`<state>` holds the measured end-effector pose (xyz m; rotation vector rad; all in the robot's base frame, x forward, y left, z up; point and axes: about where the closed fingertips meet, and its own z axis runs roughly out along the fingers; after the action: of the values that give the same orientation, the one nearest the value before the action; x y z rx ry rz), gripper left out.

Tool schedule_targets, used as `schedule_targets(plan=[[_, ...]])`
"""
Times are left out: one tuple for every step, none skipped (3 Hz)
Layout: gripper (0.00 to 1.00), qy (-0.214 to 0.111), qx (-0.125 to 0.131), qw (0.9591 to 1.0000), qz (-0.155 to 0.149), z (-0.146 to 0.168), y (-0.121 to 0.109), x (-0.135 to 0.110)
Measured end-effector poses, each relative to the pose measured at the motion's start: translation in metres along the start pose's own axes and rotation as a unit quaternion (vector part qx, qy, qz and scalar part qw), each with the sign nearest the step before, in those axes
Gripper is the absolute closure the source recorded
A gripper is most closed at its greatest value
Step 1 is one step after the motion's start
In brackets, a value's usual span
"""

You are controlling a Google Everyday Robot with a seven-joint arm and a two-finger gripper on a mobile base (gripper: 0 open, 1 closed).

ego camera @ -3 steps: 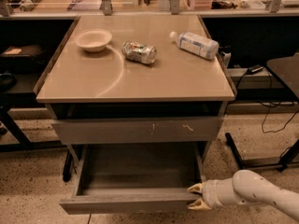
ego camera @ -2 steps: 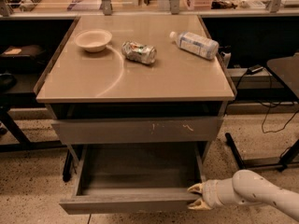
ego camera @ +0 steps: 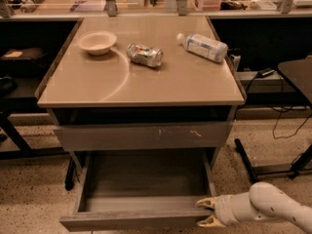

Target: Open middle drawer

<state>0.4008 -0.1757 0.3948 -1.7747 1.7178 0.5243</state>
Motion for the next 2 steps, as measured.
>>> schedule_targets(plan=[[0.66, 0.0, 0.0, 1.0, 0.0, -0.002, 0.001, -0.002], [0.89, -0.005, 0.002, 1.0, 0.008, -0.005, 0.012, 0.005]])
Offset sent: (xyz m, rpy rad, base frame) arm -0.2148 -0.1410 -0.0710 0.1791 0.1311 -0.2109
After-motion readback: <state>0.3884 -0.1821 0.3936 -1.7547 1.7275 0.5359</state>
